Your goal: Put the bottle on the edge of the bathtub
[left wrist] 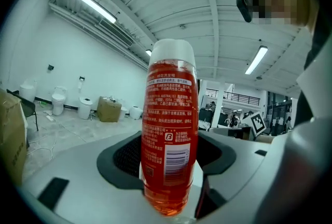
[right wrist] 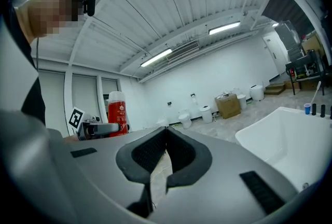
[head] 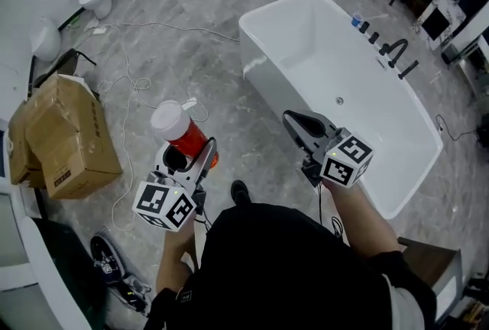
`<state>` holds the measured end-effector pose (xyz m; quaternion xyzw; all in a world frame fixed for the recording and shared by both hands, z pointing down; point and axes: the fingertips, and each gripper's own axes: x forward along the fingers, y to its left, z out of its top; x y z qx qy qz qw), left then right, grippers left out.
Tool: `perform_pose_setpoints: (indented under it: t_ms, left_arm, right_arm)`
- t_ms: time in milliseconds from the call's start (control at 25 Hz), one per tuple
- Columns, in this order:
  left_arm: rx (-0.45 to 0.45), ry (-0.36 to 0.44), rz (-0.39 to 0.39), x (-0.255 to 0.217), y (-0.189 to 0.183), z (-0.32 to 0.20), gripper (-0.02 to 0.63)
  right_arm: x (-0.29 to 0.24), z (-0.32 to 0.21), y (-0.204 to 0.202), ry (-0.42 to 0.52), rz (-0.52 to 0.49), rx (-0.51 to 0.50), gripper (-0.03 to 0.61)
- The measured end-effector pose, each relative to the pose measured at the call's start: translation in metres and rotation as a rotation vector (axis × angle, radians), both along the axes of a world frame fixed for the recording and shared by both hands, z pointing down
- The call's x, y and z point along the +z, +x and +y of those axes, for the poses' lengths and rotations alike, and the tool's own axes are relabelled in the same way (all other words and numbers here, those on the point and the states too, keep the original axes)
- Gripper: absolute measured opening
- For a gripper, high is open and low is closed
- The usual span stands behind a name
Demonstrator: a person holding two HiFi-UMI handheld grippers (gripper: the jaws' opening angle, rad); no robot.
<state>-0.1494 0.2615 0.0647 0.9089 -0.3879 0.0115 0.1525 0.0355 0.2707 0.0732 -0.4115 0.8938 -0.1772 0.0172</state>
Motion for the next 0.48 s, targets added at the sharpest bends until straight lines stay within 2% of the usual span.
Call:
perform_pose_setpoints:
  t_ms: [160, 280, 480]
  left_arm:
    - [0.038, 0.004, -0.009, 0.0, -0.008, -0.049, 0.298]
    - [0.052, -0.015, -0.018, 0.005, -0.007, -0.083, 0.298]
    - [0.067, -0.072, -0.005, 0.023, 0.013, -0.134, 0.298]
  right_arm:
    - [0.006, -0.043, -0.017, 0.006, 0.004, 0.002, 0.028]
    - [0.017, -0.069, -0.022, -0.028, 0.001, 0.002, 0.028]
    - [0.037, -0.118, -0.002, -0.086, -0.009, 0.023, 0.028]
